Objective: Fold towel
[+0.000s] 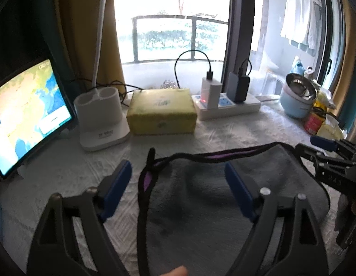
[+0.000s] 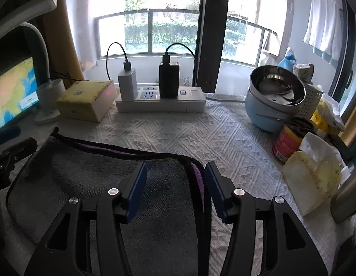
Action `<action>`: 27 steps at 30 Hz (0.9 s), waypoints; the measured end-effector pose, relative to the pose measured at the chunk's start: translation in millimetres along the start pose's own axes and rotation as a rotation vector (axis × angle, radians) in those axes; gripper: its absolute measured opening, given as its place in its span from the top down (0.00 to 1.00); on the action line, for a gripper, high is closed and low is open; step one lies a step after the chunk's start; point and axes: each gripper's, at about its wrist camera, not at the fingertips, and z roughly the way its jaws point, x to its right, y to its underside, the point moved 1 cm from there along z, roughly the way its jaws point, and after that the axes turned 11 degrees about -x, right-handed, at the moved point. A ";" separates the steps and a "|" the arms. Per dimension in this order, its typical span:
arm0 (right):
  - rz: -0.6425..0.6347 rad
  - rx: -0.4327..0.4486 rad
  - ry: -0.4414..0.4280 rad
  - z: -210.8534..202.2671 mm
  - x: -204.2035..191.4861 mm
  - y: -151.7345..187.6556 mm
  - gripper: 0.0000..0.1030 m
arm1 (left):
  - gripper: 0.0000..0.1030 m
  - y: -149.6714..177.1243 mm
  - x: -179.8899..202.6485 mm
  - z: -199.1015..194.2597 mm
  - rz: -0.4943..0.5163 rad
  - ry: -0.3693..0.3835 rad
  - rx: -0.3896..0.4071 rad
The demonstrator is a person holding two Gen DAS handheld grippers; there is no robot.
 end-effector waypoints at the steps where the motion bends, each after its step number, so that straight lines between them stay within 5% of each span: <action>1: 0.001 0.004 -0.003 -3.7 0.5 0.6 0.45 | 0.16 0.5 0.1 -2.4 -0.002 0.000 0.002; 27: 0.015 0.168 -0.045 -118.1 12.1 47.1 0.44 | 0.10 45.7 21.2 -132.1 -0.012 -0.007 0.166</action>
